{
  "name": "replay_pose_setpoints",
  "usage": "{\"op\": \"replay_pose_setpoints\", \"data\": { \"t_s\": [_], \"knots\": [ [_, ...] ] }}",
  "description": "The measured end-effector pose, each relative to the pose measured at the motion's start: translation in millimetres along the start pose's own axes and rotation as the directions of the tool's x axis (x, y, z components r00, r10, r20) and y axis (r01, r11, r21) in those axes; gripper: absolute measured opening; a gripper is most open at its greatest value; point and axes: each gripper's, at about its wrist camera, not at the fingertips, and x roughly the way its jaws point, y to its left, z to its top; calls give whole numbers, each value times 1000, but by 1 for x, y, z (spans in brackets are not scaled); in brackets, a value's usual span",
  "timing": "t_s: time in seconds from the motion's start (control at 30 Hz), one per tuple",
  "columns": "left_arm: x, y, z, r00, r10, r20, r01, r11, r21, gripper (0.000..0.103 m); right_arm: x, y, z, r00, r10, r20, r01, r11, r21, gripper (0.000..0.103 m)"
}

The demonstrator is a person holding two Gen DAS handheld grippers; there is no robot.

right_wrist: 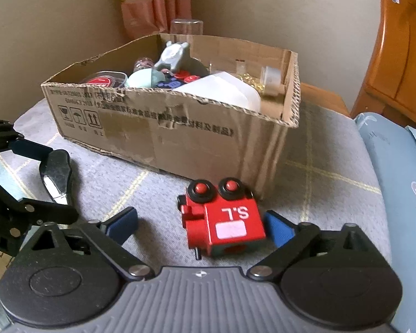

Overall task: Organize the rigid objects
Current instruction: 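Grasp the black oval case with the left tool while the right tool grasps the red train, then carry the black case and red train into the box and open both tools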

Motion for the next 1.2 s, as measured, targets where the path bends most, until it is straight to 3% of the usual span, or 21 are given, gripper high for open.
{"op": "replay_pose_setpoints", "data": {
  "t_s": [0.13, 0.3, 0.43, 0.7, 0.93, 1.2],
  "knots": [
    [1, 1, 1, 1000, -3, 2, 3, 1000, 0, 92, -1, 1, 2, 1000, -1, -1, 1, 1000, -7, 86],
    [1, 2, 2, 1000, -4, -5, 4, 1000, -3, 90, -6, 2, 5, 1000, -7, -6, 7, 1000, -16, 60],
    [-1, 2, 3, 1000, -7, -25, 7, 1000, 7, 89, -11, 5, 5, 999, -23, -24, 22, 998, -58, 60],
    [-33, 2, 17, 994, -81, -78, 83, 996, 24, 89, -51, 0, 14, 999, 48, -22, -51, 994, -101, 60],
    [-78, 5, 63, 996, -90, 15, 89, 993, 72, 89, -89, -11, 49, 993, 108, 49, -102, 989, -103, 60],
    [-61, 26, 123, 998, -25, 62, 23, 999, 46, 90, -73, -27, 105, 996, 46, 80, -39, 996, -83, 60]
  ]
}}
